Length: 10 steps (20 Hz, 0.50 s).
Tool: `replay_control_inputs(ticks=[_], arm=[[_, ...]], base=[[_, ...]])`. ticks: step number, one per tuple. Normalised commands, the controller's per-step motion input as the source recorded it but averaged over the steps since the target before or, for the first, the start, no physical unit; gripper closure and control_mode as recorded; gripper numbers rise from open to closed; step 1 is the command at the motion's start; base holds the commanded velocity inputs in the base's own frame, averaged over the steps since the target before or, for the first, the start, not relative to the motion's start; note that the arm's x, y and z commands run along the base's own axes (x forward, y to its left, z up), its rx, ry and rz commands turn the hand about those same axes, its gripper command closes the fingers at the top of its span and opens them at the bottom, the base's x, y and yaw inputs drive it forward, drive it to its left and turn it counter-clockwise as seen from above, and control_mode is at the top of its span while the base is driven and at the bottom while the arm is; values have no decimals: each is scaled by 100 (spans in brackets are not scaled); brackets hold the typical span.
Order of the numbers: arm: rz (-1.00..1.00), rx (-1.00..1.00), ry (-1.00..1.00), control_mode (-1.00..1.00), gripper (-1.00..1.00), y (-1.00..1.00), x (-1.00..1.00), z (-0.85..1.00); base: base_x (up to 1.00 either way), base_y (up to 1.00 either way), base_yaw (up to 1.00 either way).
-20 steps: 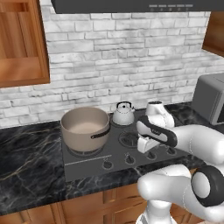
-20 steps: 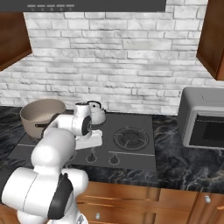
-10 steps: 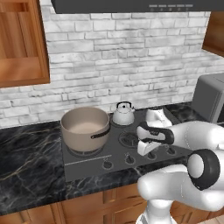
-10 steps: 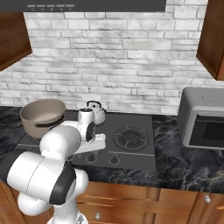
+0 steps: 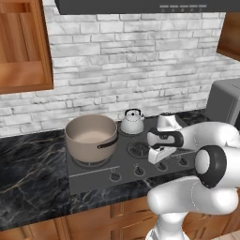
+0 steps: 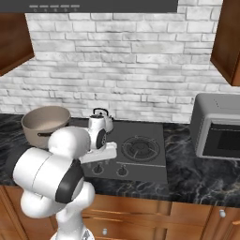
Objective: Pick the kettle from the cabinet and place it on a stove burner. Then pick the pot from the counter and place it on another stove burner. Finally, turn both burners on.
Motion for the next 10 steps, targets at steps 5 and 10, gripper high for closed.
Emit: replay_control_inputs(ticks=[5,10], arm=[[-8,1,0,-100,-100,0,-20,-15],[-8,0,0,-100,-100,0,-15,-6]], base=[[0,0,0],[0,0,0]])
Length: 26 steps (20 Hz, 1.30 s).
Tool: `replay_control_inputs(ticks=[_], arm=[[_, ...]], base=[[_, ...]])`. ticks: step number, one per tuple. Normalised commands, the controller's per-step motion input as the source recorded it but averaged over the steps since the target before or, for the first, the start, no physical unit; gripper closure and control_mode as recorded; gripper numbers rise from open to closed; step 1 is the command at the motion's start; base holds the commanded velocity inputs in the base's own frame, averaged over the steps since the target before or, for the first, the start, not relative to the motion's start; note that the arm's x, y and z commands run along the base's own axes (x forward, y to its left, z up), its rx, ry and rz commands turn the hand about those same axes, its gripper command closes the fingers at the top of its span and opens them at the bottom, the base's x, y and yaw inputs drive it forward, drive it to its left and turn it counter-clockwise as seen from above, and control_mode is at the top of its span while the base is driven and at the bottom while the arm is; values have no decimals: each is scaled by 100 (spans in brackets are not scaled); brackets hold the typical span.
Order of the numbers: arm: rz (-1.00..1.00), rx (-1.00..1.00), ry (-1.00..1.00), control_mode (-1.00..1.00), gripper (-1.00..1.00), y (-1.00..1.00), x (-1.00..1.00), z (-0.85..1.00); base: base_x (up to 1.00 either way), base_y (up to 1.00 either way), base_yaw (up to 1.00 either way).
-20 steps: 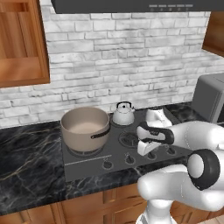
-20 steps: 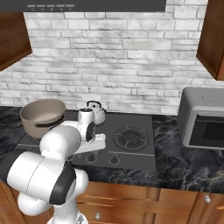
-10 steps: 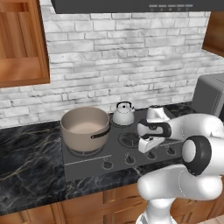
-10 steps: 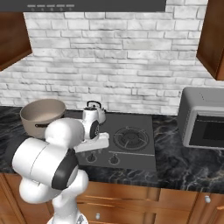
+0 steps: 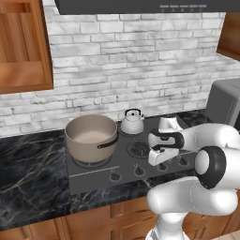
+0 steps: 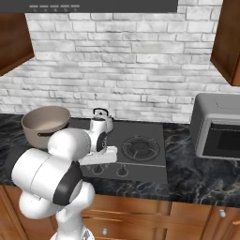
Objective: Pick the kettle from the cabinet and place it on a stove burner. Then pick the pot from the counter and place it on another stove burner. Finally, turn both burners on.
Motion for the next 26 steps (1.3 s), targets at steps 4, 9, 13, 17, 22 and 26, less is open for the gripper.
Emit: replay_control_inputs(ticks=[4,9,13,17,22,26], arm=[[-5,0,0,-100,-100,6,-3,-9],[0,0,0,-100,100,11,5,-15],[0,0,0,-100,100,2,13,-24],[0,0,2,-100,100,0,5,-21],[1,0,2,-100,100,0,0,-14],[11,0,-1,-100,100,2,-8,-9]], base=[[0,0,0],[0,0,0],[0,0,0],[0,0,0],[0,0,0],[0,0,0]])
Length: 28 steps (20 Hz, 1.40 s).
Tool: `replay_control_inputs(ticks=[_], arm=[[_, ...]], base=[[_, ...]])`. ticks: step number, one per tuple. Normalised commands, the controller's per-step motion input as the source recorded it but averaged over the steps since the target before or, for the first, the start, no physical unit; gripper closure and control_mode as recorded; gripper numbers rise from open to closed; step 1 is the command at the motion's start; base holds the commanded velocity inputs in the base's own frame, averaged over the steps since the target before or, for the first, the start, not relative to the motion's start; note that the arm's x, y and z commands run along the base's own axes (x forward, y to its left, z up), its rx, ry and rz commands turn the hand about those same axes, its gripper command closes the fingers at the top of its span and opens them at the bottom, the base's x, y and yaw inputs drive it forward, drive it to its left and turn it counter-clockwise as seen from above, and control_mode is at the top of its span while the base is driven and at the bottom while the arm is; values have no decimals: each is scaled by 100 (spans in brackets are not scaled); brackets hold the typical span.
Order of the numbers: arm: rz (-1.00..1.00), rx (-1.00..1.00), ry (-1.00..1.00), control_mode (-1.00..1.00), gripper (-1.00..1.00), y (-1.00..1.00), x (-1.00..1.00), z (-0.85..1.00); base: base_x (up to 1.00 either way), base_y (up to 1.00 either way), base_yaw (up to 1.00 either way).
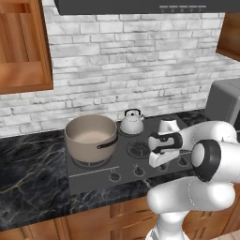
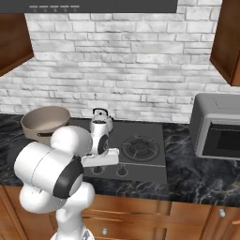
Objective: Pick the kettle from the cabinet and place it on a stove burner. Then pick the pot from the counter and place it on another stove burner. Finally, turn both burners on.
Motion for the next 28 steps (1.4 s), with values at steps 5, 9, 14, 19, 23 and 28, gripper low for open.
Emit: replay_control_inputs(ticks=[5,9,14,19,23,28], arm=[[14,0,-6,-100,100,9,-19,-9],[16,0,-2,-100,100,8,-19,-13],[23,0,0,-100,100,9,-3,-25],[27,0,0,-100,100,4,0,-35],[29,0,0,-100,100,3,0,-39],[29,0,0,-100,100,4,-8,-40]], base=[[0,0,0],[0,0,0],[0,0,0],[0,0,0],[0,0,0],[0,0,0]])
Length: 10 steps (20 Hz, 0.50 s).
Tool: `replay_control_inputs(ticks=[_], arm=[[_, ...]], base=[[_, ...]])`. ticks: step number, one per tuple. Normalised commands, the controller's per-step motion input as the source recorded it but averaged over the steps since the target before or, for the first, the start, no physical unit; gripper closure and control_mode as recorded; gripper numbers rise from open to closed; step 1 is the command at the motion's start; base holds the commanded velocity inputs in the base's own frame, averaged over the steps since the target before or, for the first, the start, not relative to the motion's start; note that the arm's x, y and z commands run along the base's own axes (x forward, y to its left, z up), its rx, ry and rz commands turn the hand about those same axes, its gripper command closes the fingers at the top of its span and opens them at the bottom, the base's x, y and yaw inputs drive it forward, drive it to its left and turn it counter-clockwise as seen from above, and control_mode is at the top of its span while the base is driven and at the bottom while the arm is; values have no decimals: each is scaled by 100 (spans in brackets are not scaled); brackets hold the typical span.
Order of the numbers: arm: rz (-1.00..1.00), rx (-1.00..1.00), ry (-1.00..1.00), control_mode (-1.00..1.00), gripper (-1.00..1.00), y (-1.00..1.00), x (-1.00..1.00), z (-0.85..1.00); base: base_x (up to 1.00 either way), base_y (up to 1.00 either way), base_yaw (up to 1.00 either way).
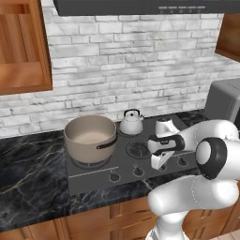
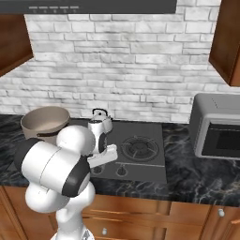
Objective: Pick the kettle from the cabinet and place it on a stove burner. Then pick the pot from the counter and place it on another stove burner. Finally, turn both burners on.
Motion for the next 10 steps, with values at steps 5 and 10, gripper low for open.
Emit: replay_control_inputs(ticks=[5,10], arm=[[21,2,0,-100,100,2,-15,-33],[13,5,0,-100,100,0,-10,-22]], base=[[0,0,0],[0,0,0]])
